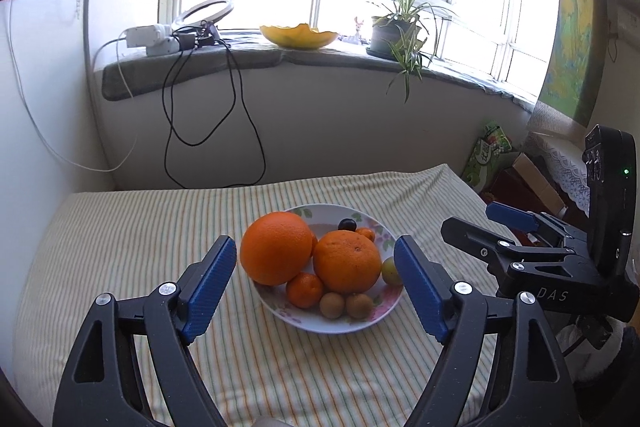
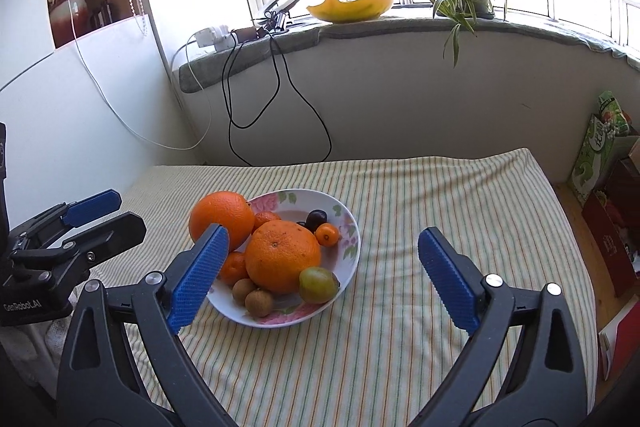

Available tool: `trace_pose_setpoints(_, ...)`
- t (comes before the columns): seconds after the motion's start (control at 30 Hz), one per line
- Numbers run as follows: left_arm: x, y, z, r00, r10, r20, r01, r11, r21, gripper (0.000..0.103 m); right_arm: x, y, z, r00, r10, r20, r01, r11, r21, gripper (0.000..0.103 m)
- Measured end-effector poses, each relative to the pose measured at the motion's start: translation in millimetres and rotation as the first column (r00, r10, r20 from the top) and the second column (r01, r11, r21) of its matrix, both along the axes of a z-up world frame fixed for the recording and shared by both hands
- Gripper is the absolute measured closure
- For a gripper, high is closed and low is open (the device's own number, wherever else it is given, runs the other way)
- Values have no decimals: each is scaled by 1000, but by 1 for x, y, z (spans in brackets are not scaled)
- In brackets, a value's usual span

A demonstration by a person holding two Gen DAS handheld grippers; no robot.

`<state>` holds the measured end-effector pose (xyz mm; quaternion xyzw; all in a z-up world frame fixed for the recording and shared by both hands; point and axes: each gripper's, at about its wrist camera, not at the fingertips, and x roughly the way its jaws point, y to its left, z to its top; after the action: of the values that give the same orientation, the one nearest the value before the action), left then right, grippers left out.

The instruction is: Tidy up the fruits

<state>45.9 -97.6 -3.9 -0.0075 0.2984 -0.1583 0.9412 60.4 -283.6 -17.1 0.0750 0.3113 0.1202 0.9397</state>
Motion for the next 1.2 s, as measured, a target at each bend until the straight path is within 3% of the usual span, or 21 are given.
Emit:
trace_pose_setpoints(0.23,-5,3,1,1000,22,8,-22,1000,-5,22,-9,-5,1,1000,-24,13,24,1000,-6,1)
trace_pose_setpoints(1.2,-10,2,2,999,42,23,-42,999,-1,22,-9,-1,0,1000,-19,18,20,999,-34,1)
